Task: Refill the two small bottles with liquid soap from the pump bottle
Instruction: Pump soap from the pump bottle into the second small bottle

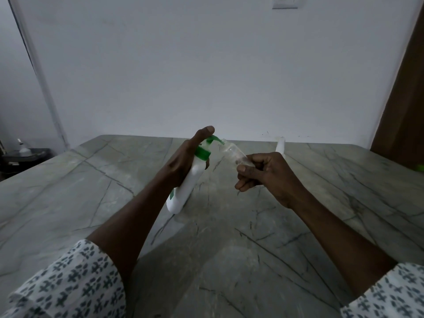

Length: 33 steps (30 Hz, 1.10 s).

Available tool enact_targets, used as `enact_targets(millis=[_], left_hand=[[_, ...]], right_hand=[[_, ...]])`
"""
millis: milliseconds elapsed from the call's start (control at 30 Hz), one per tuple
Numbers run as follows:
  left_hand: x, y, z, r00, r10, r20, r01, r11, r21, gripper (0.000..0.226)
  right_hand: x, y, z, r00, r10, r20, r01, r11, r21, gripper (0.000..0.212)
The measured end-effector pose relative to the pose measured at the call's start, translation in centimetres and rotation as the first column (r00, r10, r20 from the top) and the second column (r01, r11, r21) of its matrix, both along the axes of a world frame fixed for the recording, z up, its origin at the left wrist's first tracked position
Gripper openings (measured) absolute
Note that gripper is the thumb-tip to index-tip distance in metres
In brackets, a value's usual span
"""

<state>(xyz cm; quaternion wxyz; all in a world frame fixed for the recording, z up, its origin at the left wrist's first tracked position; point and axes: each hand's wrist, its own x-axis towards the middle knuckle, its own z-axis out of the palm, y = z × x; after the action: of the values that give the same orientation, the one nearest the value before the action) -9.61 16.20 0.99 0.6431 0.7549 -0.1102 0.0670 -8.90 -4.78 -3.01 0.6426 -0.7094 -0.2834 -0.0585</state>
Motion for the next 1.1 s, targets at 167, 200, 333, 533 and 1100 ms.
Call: enact_targets(millis=[167,200,333,533,1100], left_hand=[[-0.06,0.25,0.14,0.999,-0.014,-0.051,0.013,1.000,-0.009,0.046],[-0.01,0.30,0.13,0.998,-0.011,-0.060,0.011,1.000,-0.005,0.046],[0.11,0.45,0.00,0.996,-0.005,-0.084,0.007,1.000,0.019,0.045],[-0.17,0.02,0.07,1.000,0.008,-0.018,-0.008,1.000,0.007,0.050],[-0.18,0.05,0.00,0.998,0.020,-0.056,-0.019,1.000,0.014,0.042]], right_hand=[[-0.14,0.22,-0.19,1.000,0.016,0.011,-0.016,1.000,-0.024,0.013],[-0.12,0.27,-0.20,1.000,0.018,0.015,-0.017,0.999,-0.028,0.012],[-0.07,0.27,-0.39,1.000,0.015,0.026,-0.014,0.999,-0.051,0.015],[0.27,0.33,-0.51,0.999,0.011,0.032,-0.010,0.999,-0.050,0.015],[0.41,0.39,-0.87,1.000,0.014,0.021,-0.013,0.998,-0.055,0.018]])
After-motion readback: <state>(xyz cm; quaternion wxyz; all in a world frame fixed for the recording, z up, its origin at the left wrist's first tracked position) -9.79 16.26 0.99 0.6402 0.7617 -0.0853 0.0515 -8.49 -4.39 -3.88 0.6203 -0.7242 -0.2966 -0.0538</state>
